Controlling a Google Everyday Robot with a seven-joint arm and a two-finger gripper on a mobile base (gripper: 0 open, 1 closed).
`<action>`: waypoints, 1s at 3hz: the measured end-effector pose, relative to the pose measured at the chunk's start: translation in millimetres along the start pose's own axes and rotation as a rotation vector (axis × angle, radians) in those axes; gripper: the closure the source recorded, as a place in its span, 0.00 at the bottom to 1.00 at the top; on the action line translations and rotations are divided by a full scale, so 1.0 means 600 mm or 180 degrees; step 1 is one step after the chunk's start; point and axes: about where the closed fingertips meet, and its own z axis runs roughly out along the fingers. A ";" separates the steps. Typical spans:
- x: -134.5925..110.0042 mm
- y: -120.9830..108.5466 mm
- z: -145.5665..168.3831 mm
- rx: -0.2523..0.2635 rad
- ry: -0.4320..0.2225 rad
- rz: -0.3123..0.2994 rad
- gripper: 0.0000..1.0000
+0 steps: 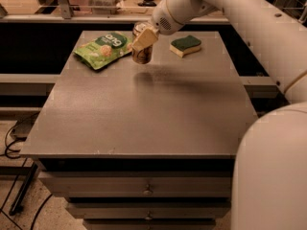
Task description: Move orange can near green rice chip bag
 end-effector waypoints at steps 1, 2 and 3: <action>0.014 -0.018 0.049 -0.0050 0.0026 0.0203 0.78; 0.020 -0.024 0.068 -0.0069 0.0017 0.0289 0.55; 0.020 -0.027 0.079 -0.0087 0.0004 0.0333 0.31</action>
Offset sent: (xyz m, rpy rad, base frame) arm 0.0382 0.0112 -0.0367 0.0521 0.0905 -0.0695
